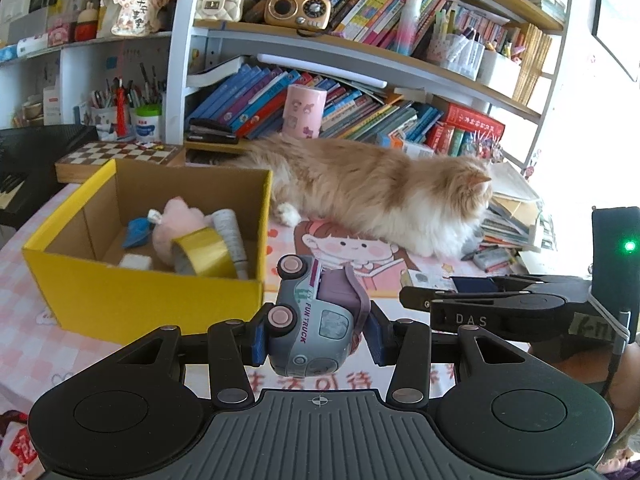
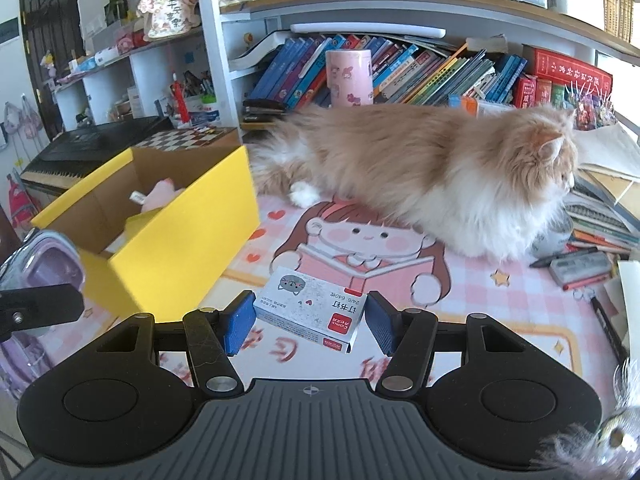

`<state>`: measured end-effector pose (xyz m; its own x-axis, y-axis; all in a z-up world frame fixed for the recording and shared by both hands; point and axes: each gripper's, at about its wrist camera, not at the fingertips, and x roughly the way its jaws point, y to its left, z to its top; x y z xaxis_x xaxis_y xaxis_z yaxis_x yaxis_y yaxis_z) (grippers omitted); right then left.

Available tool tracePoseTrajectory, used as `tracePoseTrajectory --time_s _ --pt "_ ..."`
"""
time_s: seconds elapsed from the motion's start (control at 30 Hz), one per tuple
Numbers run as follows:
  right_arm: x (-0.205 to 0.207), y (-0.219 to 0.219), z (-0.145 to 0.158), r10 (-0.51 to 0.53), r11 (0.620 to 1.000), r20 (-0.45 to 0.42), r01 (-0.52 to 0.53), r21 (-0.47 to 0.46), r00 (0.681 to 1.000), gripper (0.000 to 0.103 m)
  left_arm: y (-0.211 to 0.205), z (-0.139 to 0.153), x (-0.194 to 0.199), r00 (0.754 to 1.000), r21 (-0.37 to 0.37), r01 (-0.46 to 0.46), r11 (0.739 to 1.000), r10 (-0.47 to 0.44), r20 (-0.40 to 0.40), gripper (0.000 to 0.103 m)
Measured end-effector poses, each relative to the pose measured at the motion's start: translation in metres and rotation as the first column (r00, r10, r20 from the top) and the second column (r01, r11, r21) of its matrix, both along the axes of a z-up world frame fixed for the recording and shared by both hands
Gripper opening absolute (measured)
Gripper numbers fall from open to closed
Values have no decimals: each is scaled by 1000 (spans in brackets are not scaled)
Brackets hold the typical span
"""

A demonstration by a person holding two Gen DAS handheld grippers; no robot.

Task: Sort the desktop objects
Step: 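Lift the card box in the right tool while the left tool carries the truck toward the yellow box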

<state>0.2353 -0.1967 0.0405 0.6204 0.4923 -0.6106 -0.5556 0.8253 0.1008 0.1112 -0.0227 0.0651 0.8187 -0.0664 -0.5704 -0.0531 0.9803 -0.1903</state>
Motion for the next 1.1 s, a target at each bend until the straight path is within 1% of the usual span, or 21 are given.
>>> tracePoseTrajectory --time_s 0.37,0.73,1.1 --pt "-61 29 -2 7 999 -27 -8 -41 1000 57 35 -12 -45 999 -6 0 1000 0 -34 45" --pt "-116 59 -10 8 999 -57 -11 -45 998 57 67 -24 -81 996 47 23 999 -19 -83 45" --pt "-164 86 -18 29 999 -85 -33 -43 996 57 90 -31 -112 994 71 47 996 -39 -105 45"
